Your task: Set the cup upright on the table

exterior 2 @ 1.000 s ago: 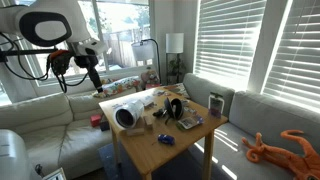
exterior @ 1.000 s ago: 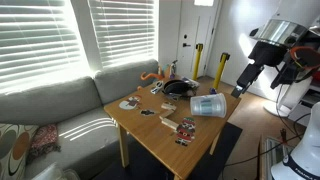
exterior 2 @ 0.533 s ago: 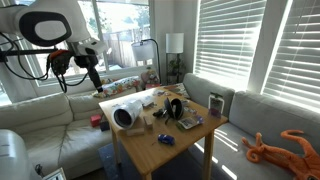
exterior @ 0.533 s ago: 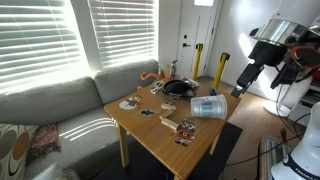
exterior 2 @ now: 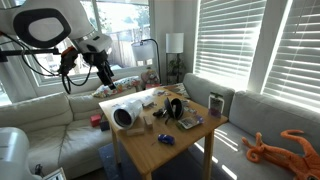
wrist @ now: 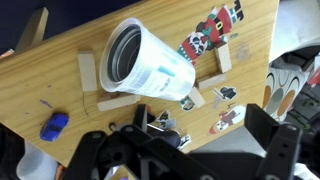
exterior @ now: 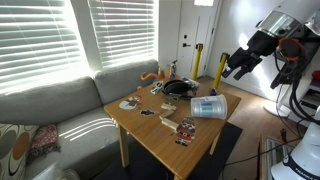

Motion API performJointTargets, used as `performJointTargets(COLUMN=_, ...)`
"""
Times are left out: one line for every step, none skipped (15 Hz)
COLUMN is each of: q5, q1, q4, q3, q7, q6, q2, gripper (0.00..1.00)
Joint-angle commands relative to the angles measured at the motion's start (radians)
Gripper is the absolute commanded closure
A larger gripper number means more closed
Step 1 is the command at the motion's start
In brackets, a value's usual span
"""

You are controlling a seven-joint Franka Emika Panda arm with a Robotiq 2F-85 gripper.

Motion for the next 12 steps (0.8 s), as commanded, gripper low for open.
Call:
performJointTargets(q5=0.008, q1=-0.074, q4=-0.085, q3=0.020, q7=0.130, q6=0.013, q2=-0.093, gripper=0.00)
performJointTargets(q5=0.009, q1=-0.094, q4=-0.101, q3=0.025, q7=0.166, q6=0.010, q2=-0.109, gripper=0.00)
performJointTargets(q5=0.011, q1=-0.102, q4=-0.122, q3=0.022, q7=0.192, q6=0.009, q2=-0.124, gripper=0.00)
performJointTargets(q5=0.022, q1=-0.099, q4=-0.146, q3=0.011, q7=0.199, q6=0.024, q2=-0.138, gripper=0.00)
performJointTargets(q5=0.040, q1=-0.087, q4=-0.173, q3=-0.010, q7=0.188, q6=0.042, q2=-0.145, gripper=0.00)
performJointTargets(q5=0.049, q1=-0.085, q4=-0.191, q3=-0.022, q7=0.184, q6=0.051, q2=-0.147, gripper=0.00)
performJointTargets(q5=0.065, q1=-0.073, q4=-0.206, q3=-0.046, q7=0.162, q6=0.064, q2=-0.140, gripper=0.00)
performJointTargets(q5=0.079, q1=-0.070, q4=-0.220, q3=-0.064, q7=0.153, q6=0.070, q2=-0.134, gripper=0.00)
performJointTargets(q5=0.096, q1=-0.066, q4=-0.189, q3=-0.090, q7=0.140, q6=0.069, q2=-0.093, gripper=0.00)
performJointTargets(q5=0.104, q1=-0.074, q4=-0.187, q3=-0.107, q7=0.134, q6=0.070, q2=-0.079, gripper=0.00)
performJointTargets(q5=0.065, q1=-0.090, q4=-0.189, q3=-0.064, q7=0.150, q6=0.049, q2=-0.099, gripper=0.00)
performJointTargets(q5=0.073, q1=-0.092, q4=-0.188, q3=-0.080, q7=0.144, q6=0.050, q2=-0.093, gripper=0.00)
